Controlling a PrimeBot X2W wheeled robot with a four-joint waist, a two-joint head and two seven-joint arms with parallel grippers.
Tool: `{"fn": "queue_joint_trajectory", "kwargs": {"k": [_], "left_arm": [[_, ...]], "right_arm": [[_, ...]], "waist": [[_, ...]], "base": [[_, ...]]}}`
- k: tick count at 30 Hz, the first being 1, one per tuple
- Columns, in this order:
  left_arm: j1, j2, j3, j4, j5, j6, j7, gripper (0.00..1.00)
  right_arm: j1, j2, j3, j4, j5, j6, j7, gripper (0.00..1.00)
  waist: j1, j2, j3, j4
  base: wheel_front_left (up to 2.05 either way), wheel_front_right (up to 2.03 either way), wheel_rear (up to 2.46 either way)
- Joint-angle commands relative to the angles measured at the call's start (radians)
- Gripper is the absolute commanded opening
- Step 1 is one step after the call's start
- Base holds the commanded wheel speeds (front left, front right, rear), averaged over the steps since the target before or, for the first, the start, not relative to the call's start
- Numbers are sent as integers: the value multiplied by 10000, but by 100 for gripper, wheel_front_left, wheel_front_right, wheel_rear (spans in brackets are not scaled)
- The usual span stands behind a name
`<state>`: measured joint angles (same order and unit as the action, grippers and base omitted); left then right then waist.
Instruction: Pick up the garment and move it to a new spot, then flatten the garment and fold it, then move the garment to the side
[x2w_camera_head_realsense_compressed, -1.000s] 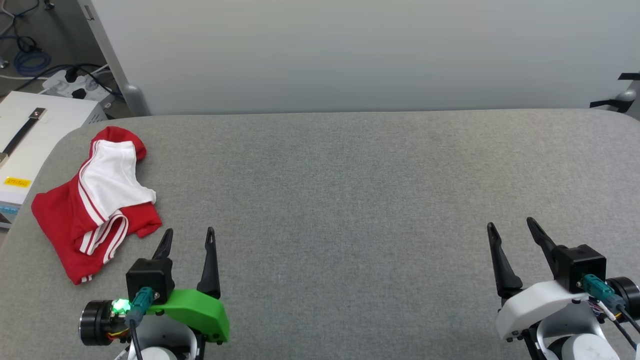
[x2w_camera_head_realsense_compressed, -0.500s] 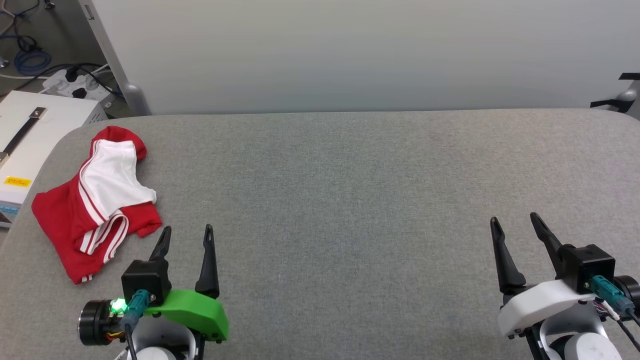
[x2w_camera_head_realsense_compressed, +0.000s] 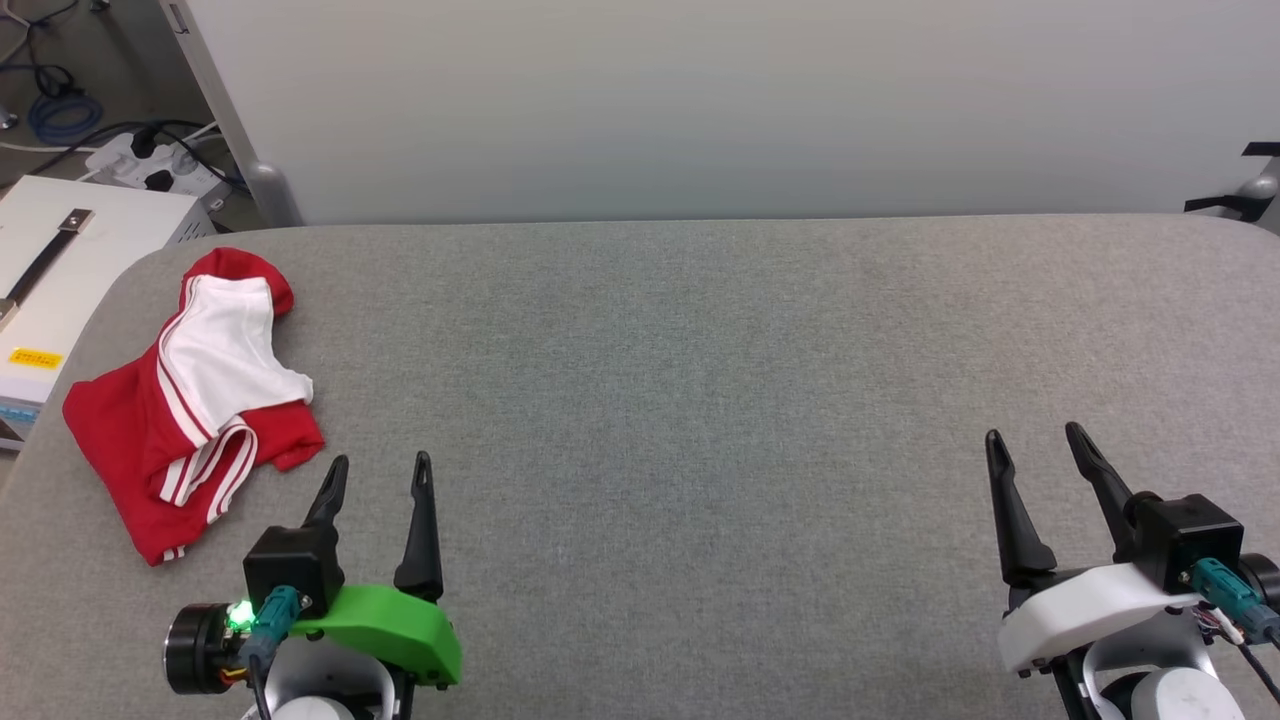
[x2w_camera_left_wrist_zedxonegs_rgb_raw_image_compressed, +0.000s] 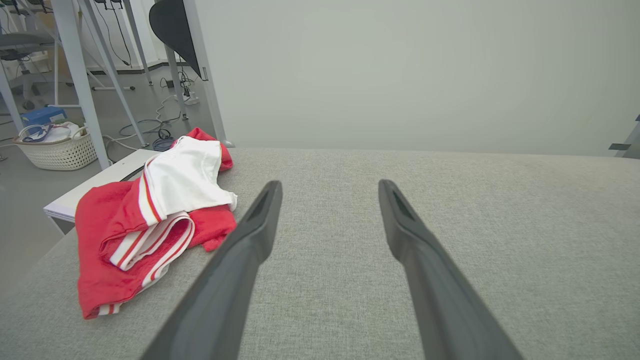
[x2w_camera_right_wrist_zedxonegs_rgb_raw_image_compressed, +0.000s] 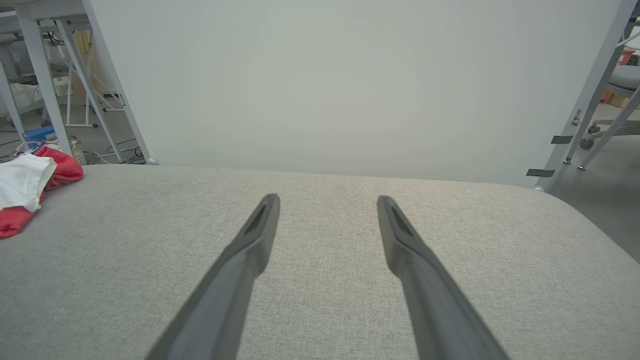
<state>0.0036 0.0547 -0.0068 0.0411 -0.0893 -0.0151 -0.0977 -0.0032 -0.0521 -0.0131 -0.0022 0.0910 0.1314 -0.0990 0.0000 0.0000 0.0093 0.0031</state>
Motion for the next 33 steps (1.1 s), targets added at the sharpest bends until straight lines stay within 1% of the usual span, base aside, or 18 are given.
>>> {"fn": "queue_joint_trajectory", "kwargs": {"k": [1, 16, 27, 33], "left_arm": [[47, -19, -19, 44, -102, -90, -104, 100], [24, -24, -105, 393, -419, -186, -421, 100], [-8, -28, -118, 496, -635, -238, -645, 100], [16, -30, -104, 557, -748, -224, -769, 100]], "right_arm": [[106, 8, -10, 4, 89, -3, -113, 100], [147, 10, 18, 45, 351, -4, -425, 100], [172, 12, -1, 87, 503, -5, -646, 100], [213, 12, 166, 95, 543, -5, -769, 100]], "waist": [[0, 0, 5, -2], [0, 0, 78, -60], [0, 0, 125, 27], [0, 0, 114, 145]], "base": [[0, 0, 0], [0, 0, 0], [0, 0, 0], [0, 0, 0]]}}
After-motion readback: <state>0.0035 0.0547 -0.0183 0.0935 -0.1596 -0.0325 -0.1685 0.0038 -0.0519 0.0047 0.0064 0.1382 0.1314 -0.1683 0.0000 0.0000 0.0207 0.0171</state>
